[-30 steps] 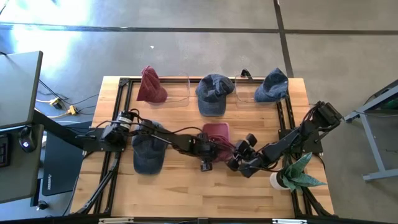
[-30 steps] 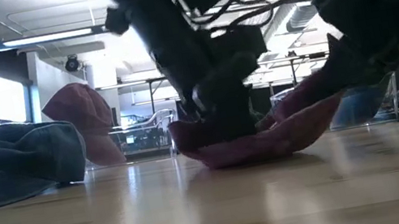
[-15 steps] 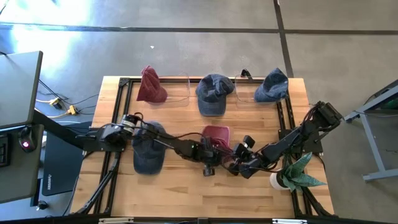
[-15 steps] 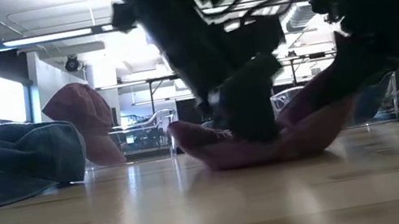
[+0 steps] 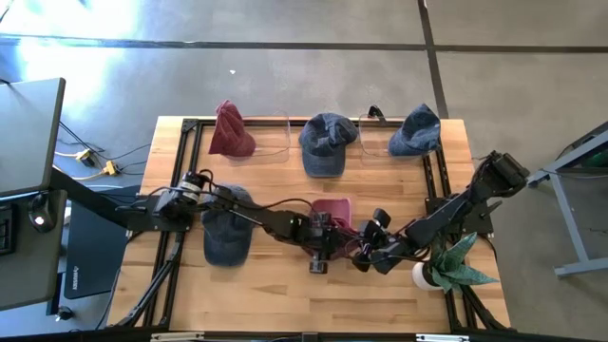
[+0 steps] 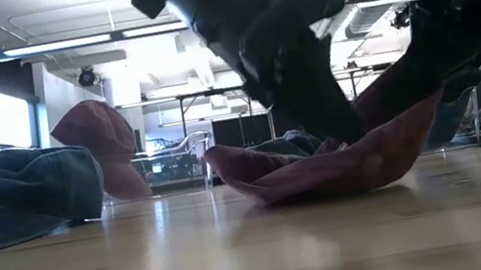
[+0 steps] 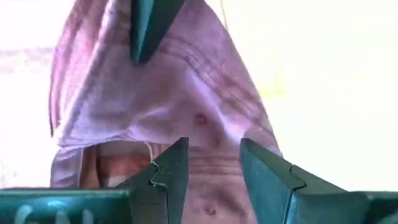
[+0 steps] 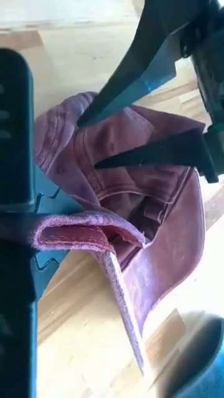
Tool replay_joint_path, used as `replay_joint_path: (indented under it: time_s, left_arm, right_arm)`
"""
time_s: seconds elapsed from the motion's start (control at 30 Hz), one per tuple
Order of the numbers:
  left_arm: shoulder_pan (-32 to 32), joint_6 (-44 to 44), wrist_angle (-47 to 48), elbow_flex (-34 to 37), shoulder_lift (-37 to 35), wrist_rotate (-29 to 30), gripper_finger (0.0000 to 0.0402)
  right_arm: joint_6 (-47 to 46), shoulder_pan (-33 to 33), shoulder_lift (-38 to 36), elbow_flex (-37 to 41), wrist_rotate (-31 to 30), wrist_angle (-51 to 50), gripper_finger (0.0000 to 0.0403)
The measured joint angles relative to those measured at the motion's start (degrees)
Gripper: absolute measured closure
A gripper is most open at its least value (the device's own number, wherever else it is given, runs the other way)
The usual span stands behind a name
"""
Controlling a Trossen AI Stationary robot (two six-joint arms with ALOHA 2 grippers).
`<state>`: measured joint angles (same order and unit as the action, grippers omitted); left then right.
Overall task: Pick & Place hat
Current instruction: Put the red cap into the left transparent bin
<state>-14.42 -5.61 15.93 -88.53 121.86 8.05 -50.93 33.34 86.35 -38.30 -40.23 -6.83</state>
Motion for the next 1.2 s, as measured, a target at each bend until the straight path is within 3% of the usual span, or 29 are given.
replay_joint_path:
  time_s: [0.27, 0.4, 0.5, 0.63, 0.83, 1.07, 1.2]
  left_arm:
    - [-0.24, 1.11, -9.02, 0.24, 4.38, -1.68, 0.0264]
    - [-0.52, 8.23, -14.27, 0.78, 3.89, -11.39, 0.0264]
    - [-0.9, 8.66, -13.41, 1.23, 3.95, -12.51, 0.0264]
    - [-0.67, 8.36, -7.54, 1.14, 1.58, -9.14, 0.0264]
    - [-1.11, 4.3, 3.8, 1.16, -1.09, 2.19, 0.0264]
    - [-0.17, 0.06, 17.33, 1.2, -2.55, 3.5, 0.0264]
    - [-0.22, -0.4, 17.93, 1.07, -2.58, 4.88, 0.0264]
  right_arm:
    - [1.32, 0.07, -0.12, 0.02, -0.8, 0.85, 0.0389]
    - [2.52, 0.11, -0.59, 0.0, 0.18, 1.94, 0.0395]
    - [2.57, 0.11, -0.61, 0.0, 0.12, 2.12, 0.0387]
    - [2.51, 0.09, -0.63, 0.0, 0.18, 1.94, 0.0379]
    - [2.9, 0.54, -0.63, 0.0, 0.22, 2.32, 0.0395]
    - [2.96, 1.97, -3.61, 0.01, 0.25, 1.94, 0.0388]
    - [2.49, 2.72, -4.66, 0.02, 0.24, 1.61, 0.0394]
